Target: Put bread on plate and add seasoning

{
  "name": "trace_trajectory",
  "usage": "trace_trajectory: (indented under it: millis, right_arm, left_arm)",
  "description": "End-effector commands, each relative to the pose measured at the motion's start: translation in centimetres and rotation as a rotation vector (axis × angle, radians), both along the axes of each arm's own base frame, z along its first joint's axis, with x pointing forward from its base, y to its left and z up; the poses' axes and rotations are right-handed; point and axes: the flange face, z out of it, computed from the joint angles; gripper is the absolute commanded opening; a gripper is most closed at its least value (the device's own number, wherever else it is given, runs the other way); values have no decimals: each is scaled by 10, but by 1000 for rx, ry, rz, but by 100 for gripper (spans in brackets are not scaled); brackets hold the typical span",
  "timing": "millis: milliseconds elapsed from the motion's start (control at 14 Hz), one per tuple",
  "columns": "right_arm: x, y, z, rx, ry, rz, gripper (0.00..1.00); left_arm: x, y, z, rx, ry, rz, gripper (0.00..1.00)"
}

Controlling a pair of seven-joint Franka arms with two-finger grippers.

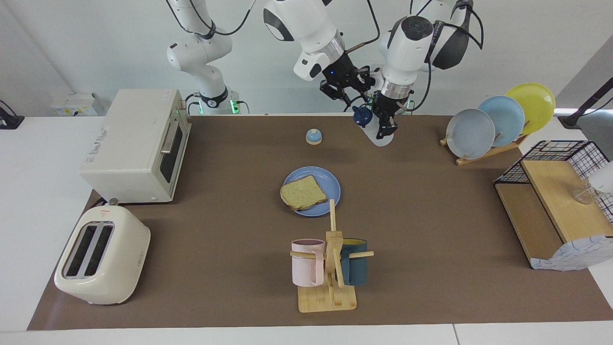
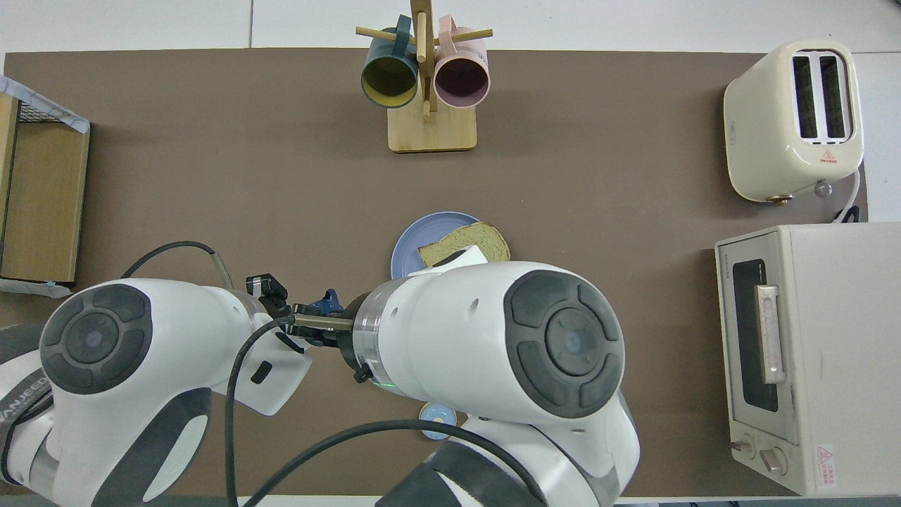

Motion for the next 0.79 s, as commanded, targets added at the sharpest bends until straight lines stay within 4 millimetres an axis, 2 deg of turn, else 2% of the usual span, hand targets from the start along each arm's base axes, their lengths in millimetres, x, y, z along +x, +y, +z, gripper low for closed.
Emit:
trace_trajectory:
  millis: [0,358,716]
  right_arm:
    - [6,-9,5,8,-20,-1,45]
    - [9,-10,2,14,-68,11,44]
    - [12,-10,-4,19,-87,0,36]
  left_arm:
    - [-3,3,1,-5,-24,10,0]
    - [-3,4,1,-5,-24,13,0]
    - [-2,6,1,-4,-23,14,0]
